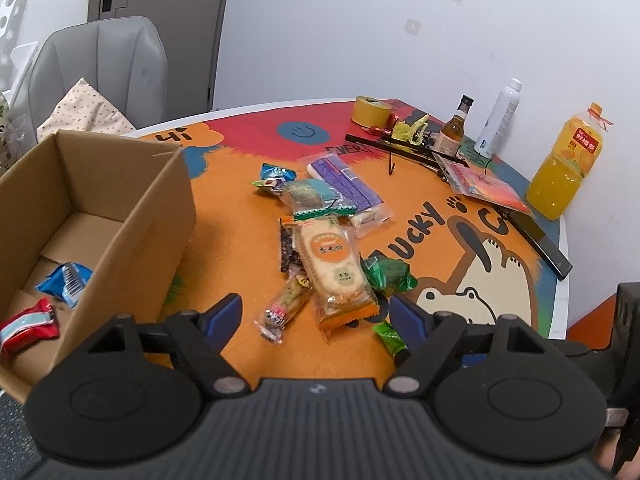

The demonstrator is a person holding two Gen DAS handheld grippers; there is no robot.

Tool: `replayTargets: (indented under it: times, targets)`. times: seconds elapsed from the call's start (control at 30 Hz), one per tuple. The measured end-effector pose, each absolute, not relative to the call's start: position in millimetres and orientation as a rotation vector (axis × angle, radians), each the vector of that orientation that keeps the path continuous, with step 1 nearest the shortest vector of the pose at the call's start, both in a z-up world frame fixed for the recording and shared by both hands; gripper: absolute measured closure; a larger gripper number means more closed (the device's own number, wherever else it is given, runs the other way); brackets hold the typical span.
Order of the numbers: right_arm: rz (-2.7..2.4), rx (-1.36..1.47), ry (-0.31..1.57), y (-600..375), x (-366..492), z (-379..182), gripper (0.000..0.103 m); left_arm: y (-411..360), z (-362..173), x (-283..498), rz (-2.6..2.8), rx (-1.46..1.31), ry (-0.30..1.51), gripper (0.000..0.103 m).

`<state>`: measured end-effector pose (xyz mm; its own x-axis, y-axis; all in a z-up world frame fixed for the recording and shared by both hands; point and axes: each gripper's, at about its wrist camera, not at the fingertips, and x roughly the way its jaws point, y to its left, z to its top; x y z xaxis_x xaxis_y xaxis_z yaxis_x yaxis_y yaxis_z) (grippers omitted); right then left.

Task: Organize snacks
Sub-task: 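Grasp the rice cracker pack with the left gripper while the right grasps the green packet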

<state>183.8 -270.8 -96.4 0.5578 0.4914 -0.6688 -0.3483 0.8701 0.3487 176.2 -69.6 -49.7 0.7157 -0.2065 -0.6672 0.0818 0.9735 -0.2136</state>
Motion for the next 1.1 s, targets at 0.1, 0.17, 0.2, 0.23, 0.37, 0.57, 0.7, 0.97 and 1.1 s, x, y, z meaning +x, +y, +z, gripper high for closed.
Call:
replayTargets:
  times: [0.1,0.17,0.2,0.23,0.37,0.57,0.7,0.97,1.1]
  targets:
    - [0.488,0.187,0.84,-275.0,186.8,-96.5,0.069,-74.4,-52.8,183.2,-0.163,-0.168,0.765,0.023]
    - [0.476,0.188,0.836,-277.7,188.8,-96.2,0.069,-77.7,-54.9,187.6,-0.163,-0.162,0.769,0.023]
    - [0.47,0.187,0.835,-279.0,190.3,-95.9,0.069,-79.1,-55.6,189.3,-0.163,-0.161,0.769,0.023]
    - [0.463,0.186,0.833,-281.0,191.5,-95.4,0.069,-80.4,-56.6,191.3,-0.164,-0.163,0.77,0.024]
    - [0.426,0.184,0.819,-289.8,196.3,-93.7,0.069,-84.4,-60.8,199.0,-0.171,-0.161,0.783,0.028]
    - [0.414,0.195,0.826,-294.1,203.4,-98.9,0.062,-95.2,-64.5,210.6,-0.181,-0.147,0.79,0.028]
    - [0.423,0.211,0.83,-293.3,208.2,-103.7,0.061,-98.9,-69.7,216.8,-0.177,-0.143,0.796,0.029]
    - [0.418,0.195,0.816,-291.1,210.9,-104.7,0.069,-97.0,-81.4,229.2,-0.178,-0.171,0.824,0.052]
    - [0.424,0.204,0.815,-291.7,208.8,-104.6,0.071,-91.8,-81.7,227.7,-0.169,-0.193,0.818,0.069]
